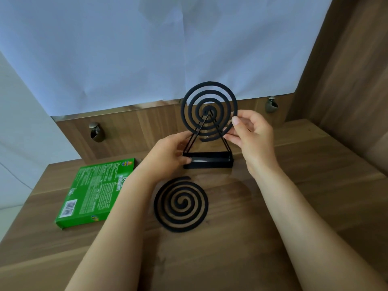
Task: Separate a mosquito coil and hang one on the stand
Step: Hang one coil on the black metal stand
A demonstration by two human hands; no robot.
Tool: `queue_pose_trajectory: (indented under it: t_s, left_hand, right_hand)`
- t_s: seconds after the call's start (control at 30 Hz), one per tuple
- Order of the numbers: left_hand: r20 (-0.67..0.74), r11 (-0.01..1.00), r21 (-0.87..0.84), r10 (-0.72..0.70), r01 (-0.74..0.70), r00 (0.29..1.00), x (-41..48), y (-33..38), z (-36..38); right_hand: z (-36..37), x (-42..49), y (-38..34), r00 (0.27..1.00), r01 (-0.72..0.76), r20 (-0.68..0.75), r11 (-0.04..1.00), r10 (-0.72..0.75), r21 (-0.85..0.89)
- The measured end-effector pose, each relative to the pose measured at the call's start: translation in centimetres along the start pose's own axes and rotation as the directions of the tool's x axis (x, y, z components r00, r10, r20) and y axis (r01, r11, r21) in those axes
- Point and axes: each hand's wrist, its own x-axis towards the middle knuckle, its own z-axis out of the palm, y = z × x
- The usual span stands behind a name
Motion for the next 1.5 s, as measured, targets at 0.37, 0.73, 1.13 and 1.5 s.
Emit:
queue_pose_trajectory:
  t_s: [0.37,0.73,1.13,1.5]
  left_hand:
    - [-0.017,0.997,0.062,-0.047,0.048,0.999,0.22,-0.29,0.94]
    - [-0.036,0.996,0.075,-0.033,0.036,0.999,0.29,-0.60,0.96]
    - [-0.055,0.994,0.104,-0.027,0.032,0.998,0.16,-0.51,0.90]
    - [-0.061,0.993,0.114,-0.014,0.021,0.998,0.23,-0.82,0.78]
  right_hand:
    - [-0.01,-0.19,-0.11,1.000,0.021,0.021,1.000,-0.021,-0.008]
    - [-0.07,-0.18,0.02,0.999,0.033,0.040,0.999,-0.032,-0.041]
    - [-0.28,-0.21,-0.07,0.997,0.072,0.037,0.994,-0.069,-0.077]
    - [-0.28,-0.14,0.78,0.995,0.089,0.055,0.975,-0.080,-0.204]
